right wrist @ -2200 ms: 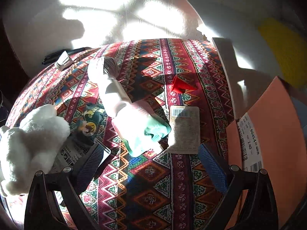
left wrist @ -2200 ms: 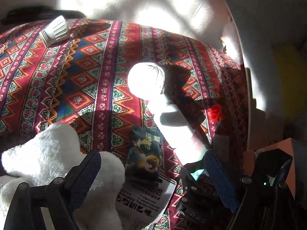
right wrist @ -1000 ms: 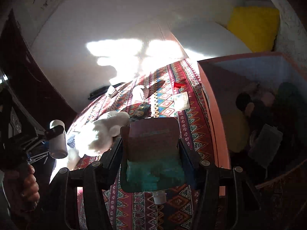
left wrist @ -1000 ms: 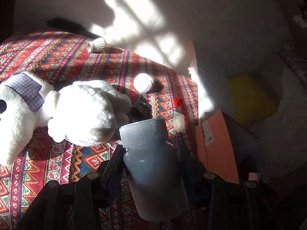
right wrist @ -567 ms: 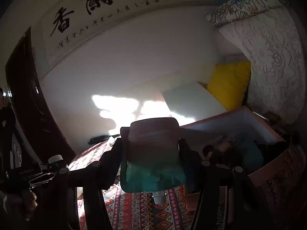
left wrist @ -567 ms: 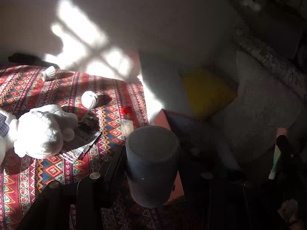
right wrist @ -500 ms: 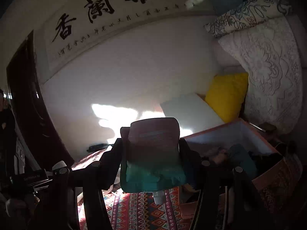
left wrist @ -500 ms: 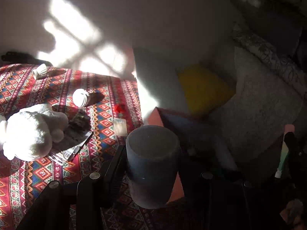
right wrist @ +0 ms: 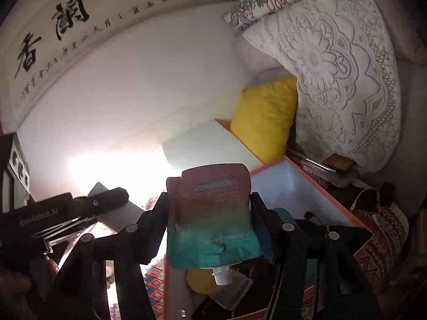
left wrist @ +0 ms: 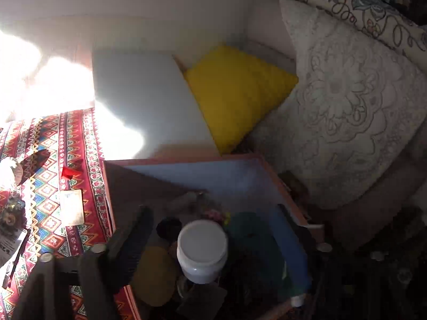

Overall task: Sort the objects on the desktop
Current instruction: 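Carry bottle and cup into the orange box and open both tools, then grasp grey yarn ball with left tool while right tool grasps dark snack packet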

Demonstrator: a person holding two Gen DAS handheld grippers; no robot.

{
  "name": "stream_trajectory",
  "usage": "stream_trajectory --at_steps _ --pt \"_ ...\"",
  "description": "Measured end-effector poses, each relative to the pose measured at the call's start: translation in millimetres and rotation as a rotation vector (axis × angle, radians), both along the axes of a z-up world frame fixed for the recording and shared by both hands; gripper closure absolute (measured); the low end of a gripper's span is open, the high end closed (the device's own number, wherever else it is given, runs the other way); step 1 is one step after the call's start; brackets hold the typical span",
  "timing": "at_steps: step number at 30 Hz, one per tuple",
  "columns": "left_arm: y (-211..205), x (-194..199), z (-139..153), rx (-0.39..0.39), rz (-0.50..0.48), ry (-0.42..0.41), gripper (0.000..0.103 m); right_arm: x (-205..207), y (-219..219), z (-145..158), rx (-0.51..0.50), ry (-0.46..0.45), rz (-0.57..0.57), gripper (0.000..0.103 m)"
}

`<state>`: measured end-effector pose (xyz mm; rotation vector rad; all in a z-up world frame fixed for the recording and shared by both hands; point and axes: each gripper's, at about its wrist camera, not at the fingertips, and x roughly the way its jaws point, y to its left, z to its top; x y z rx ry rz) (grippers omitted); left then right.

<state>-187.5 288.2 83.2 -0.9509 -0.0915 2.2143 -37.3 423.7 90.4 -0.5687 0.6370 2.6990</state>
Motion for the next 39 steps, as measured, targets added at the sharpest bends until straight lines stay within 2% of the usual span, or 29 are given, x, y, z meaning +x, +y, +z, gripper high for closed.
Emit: stream_trajectory --at_steps 1,3,6,10,16,21,24,26,28,30,32,35,39 --pt "0.9 -0.9 -3.3 0.005 -0.003 0.006 0.014 -8.2 5.4 -9.1 0.007 -0.046 0.001 0.031" --pt "-0.9 -3.6 -8.7 -0.002 -0.002 0.016 0.012 -11.9 15.2 -20.5 0.006 -0.083 -0.032 0.007" --pt "-12.2 -10.9 -17.5 -0.002 0.028 -0.006 0.012 2.8 31.8 -21.2 -0.015 -0.018 -0.083 0.006" --pt "-51.4 -20.2 -29.7 0.002 0.090 -0.044 0.011 19.9 49.2 -19.5 -0.069 0.075 -0.128 0.003" --pt "-134.8 -12.9 -45.7 -0.024 0.223 -0.053 0.010 8.9 40.5 -21.1 -0.110 0.065 -0.099 0.003" --pt "-213.6 -4.6 -58.6 -0.055 0.332 -0.059 0.009 -2.0 -3.5 -13.0 -0.090 0.072 -0.044 0.003" --pt "-264.8 -6.3 -60.2 -0.073 0.413 -0.064 0.009 -22.0 -45.6 -13.7 -0.074 0.035 0.065 0.003" --pt "-303.1 -7.1 -54.0 -0.048 0.467 -0.072 0.009 -36.9 -74.0 -14.8 -0.063 0.006 0.146 0.002" --pt "-338.5 -5.0 -47.8 -0.031 0.519 -0.064 0.008 -55.0 -98.3 -23.0 -0.096 -0.042 0.254 0.002" --pt "-368.0 -3.0 -46.8 -0.033 0.568 -0.056 0.006 -67.9 -110.3 -34.5 -0.164 -0.075 0.292 0.002" --pt "-390.4 -4.1 -50.0 -0.035 0.598 -0.063 0.006 -77.8 -123.0 -39.6 -0.174 -0.104 0.302 0.002" --pt "-418.0 -8.2 -56.1 -0.036 0.627 -0.081 0.006 -91.8 -154.1 -40.4 -0.114 -0.128 0.345 0.002" --pt "-434.9 -24.2 -56.9 -0.062 0.644 -0.079 0.006 -121.7 -200.7 -56.0 -0.085 -0.185 0.417 0.001"
